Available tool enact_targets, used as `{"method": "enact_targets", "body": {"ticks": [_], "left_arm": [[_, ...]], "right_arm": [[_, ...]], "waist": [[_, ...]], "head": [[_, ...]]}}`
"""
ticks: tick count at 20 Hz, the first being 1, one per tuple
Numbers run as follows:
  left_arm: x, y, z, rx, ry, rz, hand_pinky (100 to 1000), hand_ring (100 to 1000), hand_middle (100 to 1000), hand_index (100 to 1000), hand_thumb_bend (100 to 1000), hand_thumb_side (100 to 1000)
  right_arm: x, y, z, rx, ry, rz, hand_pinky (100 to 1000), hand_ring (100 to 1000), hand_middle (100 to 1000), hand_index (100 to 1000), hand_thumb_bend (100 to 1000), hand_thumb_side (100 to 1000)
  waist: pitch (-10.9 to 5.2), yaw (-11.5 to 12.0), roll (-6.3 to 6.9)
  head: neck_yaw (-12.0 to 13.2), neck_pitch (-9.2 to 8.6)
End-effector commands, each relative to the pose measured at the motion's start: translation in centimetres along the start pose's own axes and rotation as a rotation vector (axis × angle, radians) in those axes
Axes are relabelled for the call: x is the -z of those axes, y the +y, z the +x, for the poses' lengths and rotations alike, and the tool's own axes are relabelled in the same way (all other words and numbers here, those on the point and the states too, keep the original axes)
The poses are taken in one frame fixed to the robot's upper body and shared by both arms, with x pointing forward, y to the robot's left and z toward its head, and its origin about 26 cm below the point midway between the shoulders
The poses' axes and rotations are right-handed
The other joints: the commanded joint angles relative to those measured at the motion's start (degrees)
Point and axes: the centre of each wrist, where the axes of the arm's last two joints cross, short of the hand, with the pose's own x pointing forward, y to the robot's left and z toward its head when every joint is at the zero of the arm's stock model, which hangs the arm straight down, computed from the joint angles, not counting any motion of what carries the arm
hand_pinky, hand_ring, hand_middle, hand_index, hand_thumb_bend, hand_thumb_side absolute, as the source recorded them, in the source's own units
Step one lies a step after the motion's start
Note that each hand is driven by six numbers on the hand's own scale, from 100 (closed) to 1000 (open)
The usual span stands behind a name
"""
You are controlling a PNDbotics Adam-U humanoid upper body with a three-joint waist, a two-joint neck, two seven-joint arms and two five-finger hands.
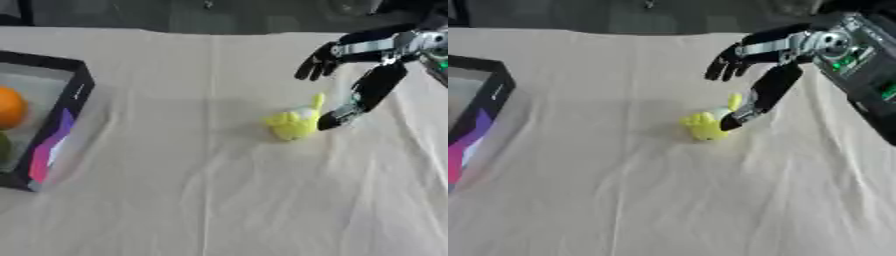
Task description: Pick up the objects with one hand, pass them to the other hand, and then place them into the box on the other side of the table.
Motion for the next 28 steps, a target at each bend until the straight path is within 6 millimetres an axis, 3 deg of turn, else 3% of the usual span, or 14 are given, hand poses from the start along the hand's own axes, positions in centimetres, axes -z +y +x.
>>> {"method": "enact_targets", "body": {"ticks": [1,8,9,10,21,23,25,26,27,28], "left_arm": [[0.1,1.0,0.9,0.003,-0.034,0.021,810,670,607,673,691,390],[-0.2,1.1,1.0,-0.006,-0.035,0.024,811,672,606,672,687,399],[-0.2,1.1,1.0,-0.006,-0.035,0.024,811,672,605,672,685,400],[-0.2,1.1,1.0,-0.006,-0.035,0.026,811,675,606,674,642,379],[-0.3,1.0,0.6,-0.013,-0.001,0.027,810,674,600,674,636,400],[-0.3,1.0,0.6,-0.015,-0.001,0.026,812,675,601,675,640,405],[-0.3,0.9,0.6,-0.019,-0.003,0.023,811,674,599,674,646,414],[-0.3,0.9,0.6,-0.02,-0.002,0.023,811,674,599,674,647,416],[-0.3,0.9,0.6,-0.02,-0.002,0.023,811,674,599,675,647,417],[-0.3,0.9,0.6,-0.02,0.0,0.022,811,675,599,675,646,417]], "right_arm": [[0.6,-0.1,-0.6,-0.024,0.045,-0.037,881,857,831,863,612,427],[2.7,1.3,-2.8,-0.032,0.118,-0.046,878,854,822,860,597,403],[2.9,1.5,-3.1,-0.031,0.126,-0.041,877,854,818,860,625,347],[3.2,1.7,-3.4,-0.032,0.131,-0.03,878,855,821,860,592,395],[4.7,2.9,-5.7,-0.063,0.186,0.086,876,852,812,869,544,336],[4.8,3.0,-5.9,-0.064,0.195,0.07,869,835,774,836,521,298],[5.0,3.2,-6.0,-0.042,0.198,0.04,857,802,695,767,485,201],[5.0,3.3,-6.1,-0.024,0.207,0.013,851,779,625,719,411,113],[5.1,3.4,-6.2,-0.006,0.212,-0.021,841,742,530,626,284,100],[5.1,3.5,-6.2,0.021,0.216,-0.061,835,721,489,586,252,100]], "waist": [[-0.81,0.22,0.63],[-0.4,0.49,0.88],[-0.36,0.53,0.91],[-0.3,0.59,0.95],[0.08,0.9,1.04],[0.15,0.9,1.02],[0.22,0.89,1.02],[0.23,0.89,1.01],[0.22,0.88,1.02],[0.2,0.87,1.03]], "head": [[-0.37,-0.72],[-0.65,-0.71],[-0.68,-0.8],[-0.7,-0.92],[-0.69,-1.05],[-0.61,-1.19],[-0.62,-1.29],[-0.56,-1.19],[-0.53,-1.2],[-0.54,-1.25]]}}
